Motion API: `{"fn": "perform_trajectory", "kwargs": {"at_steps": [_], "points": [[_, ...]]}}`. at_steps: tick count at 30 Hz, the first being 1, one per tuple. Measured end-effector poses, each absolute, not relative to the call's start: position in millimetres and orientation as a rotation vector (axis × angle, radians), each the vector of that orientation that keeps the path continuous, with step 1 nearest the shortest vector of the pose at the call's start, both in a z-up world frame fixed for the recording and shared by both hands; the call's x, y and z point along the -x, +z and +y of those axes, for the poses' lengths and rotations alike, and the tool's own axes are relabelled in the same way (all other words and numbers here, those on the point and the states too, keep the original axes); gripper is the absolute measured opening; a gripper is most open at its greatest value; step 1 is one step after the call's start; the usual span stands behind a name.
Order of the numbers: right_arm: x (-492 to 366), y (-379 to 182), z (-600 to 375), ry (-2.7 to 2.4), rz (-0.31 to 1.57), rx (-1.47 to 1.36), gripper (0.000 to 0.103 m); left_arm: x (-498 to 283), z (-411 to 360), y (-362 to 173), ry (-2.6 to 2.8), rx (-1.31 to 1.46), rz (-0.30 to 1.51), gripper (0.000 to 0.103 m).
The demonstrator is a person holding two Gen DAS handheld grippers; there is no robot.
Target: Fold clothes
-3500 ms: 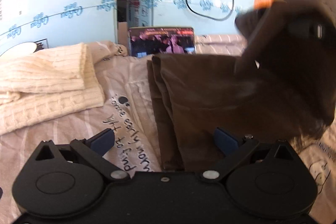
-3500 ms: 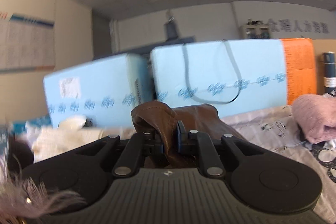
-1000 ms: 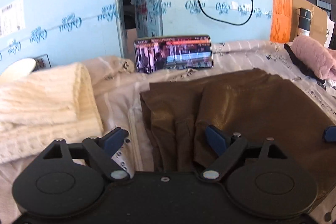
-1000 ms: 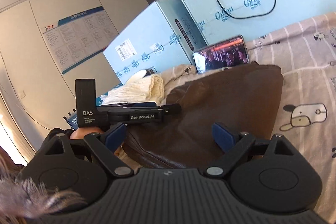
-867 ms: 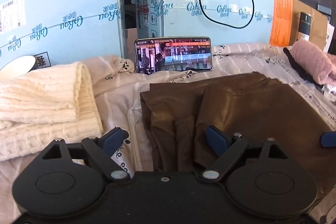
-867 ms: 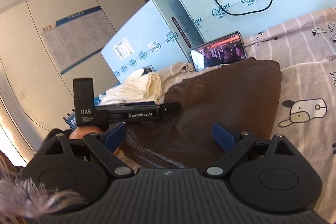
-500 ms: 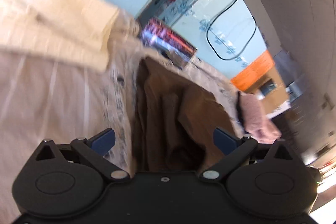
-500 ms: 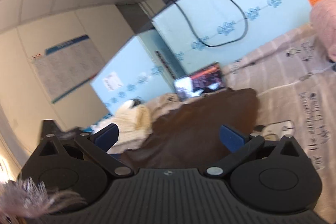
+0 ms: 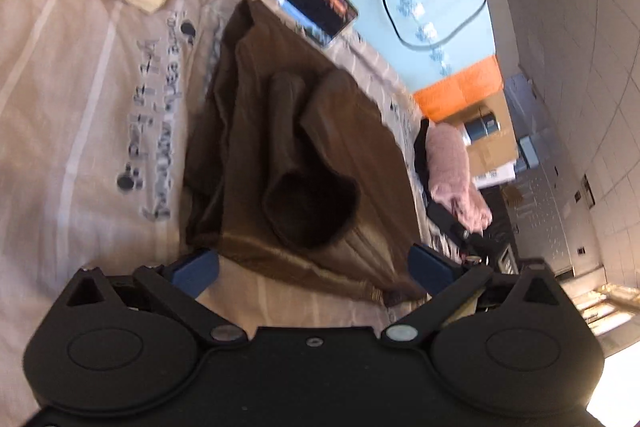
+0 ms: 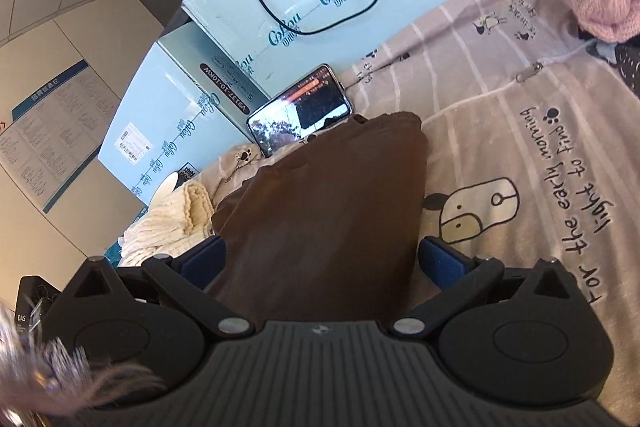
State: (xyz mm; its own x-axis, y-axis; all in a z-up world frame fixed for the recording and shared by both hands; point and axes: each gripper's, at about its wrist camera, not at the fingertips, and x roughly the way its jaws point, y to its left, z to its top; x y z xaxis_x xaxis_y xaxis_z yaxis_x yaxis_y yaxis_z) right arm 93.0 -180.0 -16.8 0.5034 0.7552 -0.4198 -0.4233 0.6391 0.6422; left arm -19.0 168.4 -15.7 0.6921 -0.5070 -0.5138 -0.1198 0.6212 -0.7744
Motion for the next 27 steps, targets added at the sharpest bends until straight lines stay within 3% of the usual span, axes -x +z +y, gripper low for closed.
{"fn": "perform_trajectory", "kwargs": {"at_steps": [7, 9, 10, 13, 15, 17, 19, 27], "points": [[-118.5, -21.7, -158.5, 0.786, 0.806, -0.488, 0.102, -21.8, 184.0, -21.6, -0.211, 0.874, 0.651, 0.103], [-127.2, -23.2, -155.9, 0.768, 0.808, -0.508, 0.098, -29.3, 184.5, -20.4, -0.156, 0.850, 0.629, 0.101], [-131.0, -23.8, -155.0, 0.755, 0.807, -0.517, 0.093, -32.1, 184.0, -19.6, -0.128, 0.828, 0.617, 0.100], [-139.7, -25.8, -153.4, 0.715, 0.795, -0.539, 0.082, -41.2, 178.5, -16.2, -0.036, 0.742, 0.610, 0.076], [-143.9, -27.7, -151.9, 0.686, 0.774, -0.546, 0.076, -46.8, 173.9, -13.9, 0.023, 0.679, 0.609, 0.065], [-146.9, -29.7, -151.3, 0.646, 0.762, -0.547, 0.057, -47.6, 167.9, -12.4, 0.051, 0.618, 0.601, 0.055], [-148.7, -32.3, -152.3, 0.624, 0.757, -0.549, 0.044, -47.9, 164.8, -15.0, 0.042, 0.571, 0.595, 0.046], [-138.1, -28.0, -151.8, 0.659, 0.690, -0.521, 0.021, -44.0, 150.2, -8.0, 0.030, 0.489, 0.563, 0.036]]}}
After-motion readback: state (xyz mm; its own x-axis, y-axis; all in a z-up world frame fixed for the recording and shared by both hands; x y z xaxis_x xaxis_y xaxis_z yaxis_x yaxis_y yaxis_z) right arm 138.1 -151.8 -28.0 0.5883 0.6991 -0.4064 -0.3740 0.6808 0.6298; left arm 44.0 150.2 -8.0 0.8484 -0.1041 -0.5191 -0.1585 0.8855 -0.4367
